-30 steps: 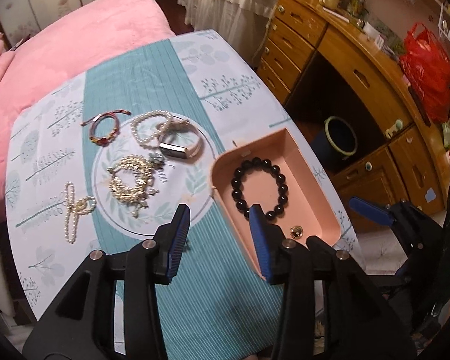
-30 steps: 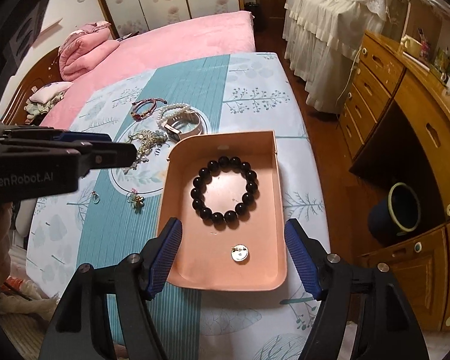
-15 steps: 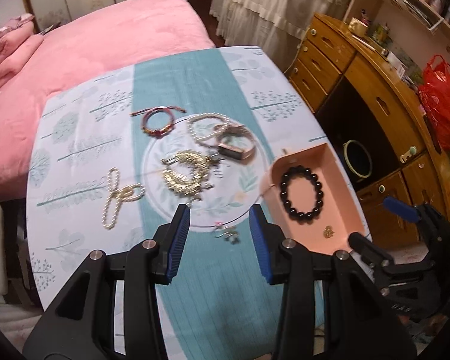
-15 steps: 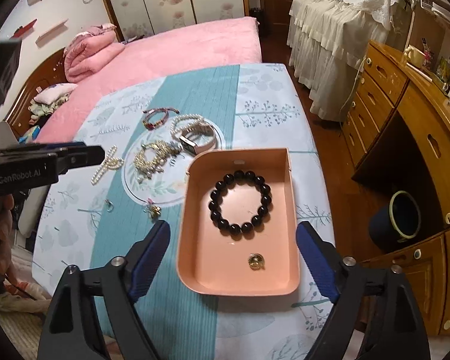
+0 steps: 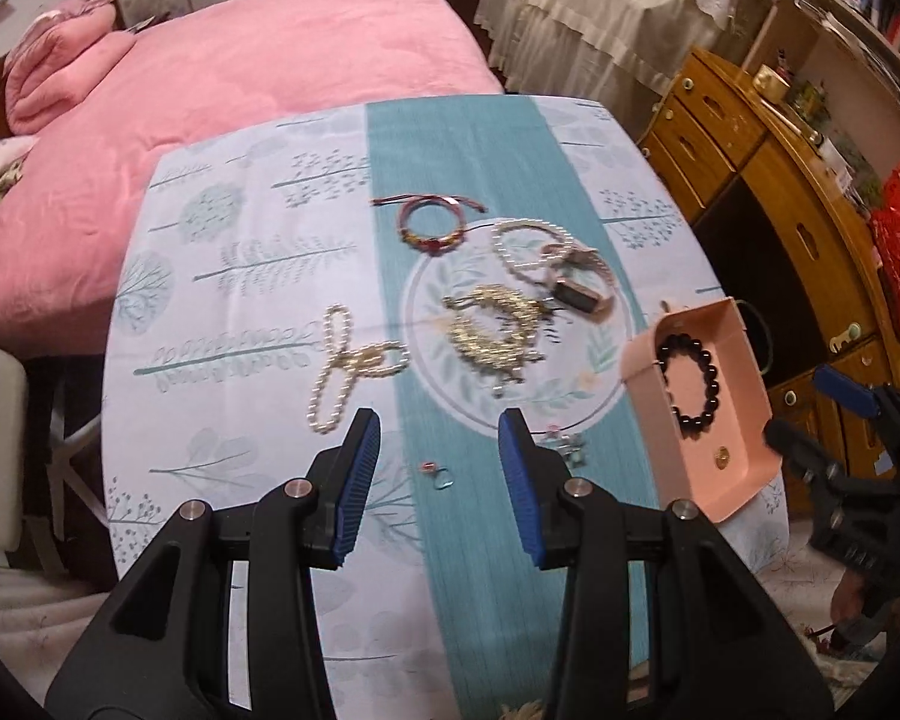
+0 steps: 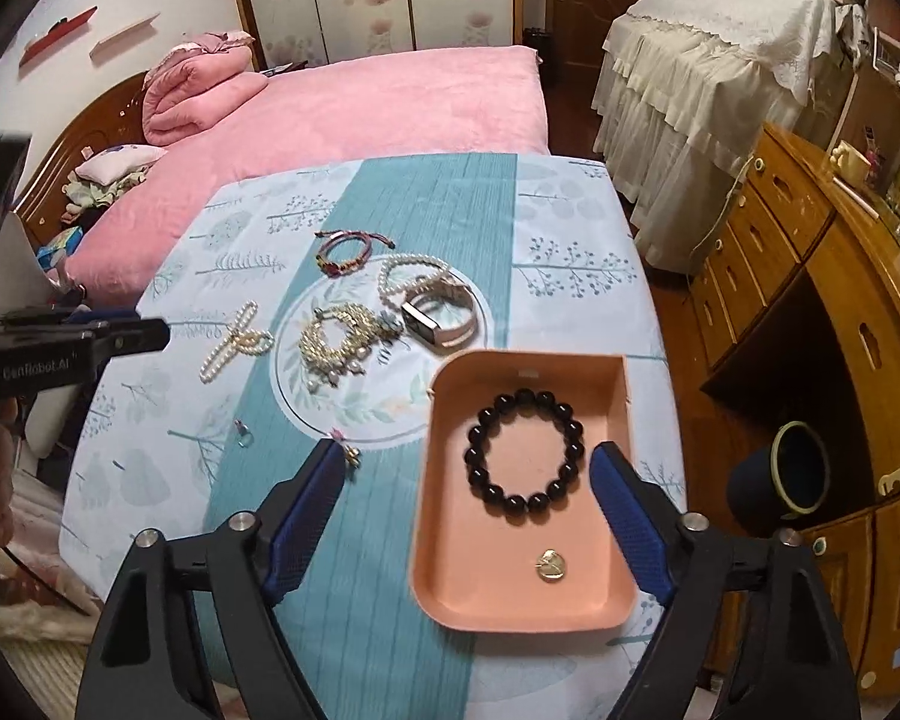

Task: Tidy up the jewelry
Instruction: 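Withdraw both open tools from the box toward the pearl jewelry, then grasp the pearl necklace with the left tool while the right tool grasps the pearl bracelet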

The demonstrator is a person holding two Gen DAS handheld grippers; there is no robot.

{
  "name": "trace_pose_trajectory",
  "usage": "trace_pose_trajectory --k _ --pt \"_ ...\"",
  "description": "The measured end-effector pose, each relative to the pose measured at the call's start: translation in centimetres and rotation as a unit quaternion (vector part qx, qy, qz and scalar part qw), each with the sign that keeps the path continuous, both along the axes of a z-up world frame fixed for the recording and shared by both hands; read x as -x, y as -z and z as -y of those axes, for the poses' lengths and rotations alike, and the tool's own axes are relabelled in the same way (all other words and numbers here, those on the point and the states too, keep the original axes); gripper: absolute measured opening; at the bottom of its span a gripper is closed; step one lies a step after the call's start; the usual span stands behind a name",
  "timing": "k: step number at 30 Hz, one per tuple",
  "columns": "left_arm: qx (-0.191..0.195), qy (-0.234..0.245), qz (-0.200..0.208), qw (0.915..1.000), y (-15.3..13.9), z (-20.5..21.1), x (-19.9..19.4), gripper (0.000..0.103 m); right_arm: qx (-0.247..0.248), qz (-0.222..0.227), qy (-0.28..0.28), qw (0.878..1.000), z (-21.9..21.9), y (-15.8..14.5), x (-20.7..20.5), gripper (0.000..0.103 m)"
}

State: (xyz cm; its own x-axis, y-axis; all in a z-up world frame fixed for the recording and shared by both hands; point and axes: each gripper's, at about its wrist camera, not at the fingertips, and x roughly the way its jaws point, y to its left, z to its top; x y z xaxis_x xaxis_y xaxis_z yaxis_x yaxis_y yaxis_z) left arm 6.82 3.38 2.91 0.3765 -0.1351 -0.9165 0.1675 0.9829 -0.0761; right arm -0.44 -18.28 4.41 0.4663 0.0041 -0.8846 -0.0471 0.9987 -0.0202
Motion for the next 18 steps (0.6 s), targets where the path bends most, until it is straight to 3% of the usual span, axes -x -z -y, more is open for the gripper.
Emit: trace_pose_trajectory --k 9,18 --pt "0.003 -0.028 -0.017 0.9995 1.5 -5.6 -2.4 0.038 -0.014 -0.026 0.013 0.999 -2.4 -0.1 -5.3 0.067" --pt "0.048 -0.053 -0.076 0.9945 7.2 -9.4 -6.0 0.038 -0.018 -0.059 0.011 0.998 -4.7 2.8 -11.2 0.062"
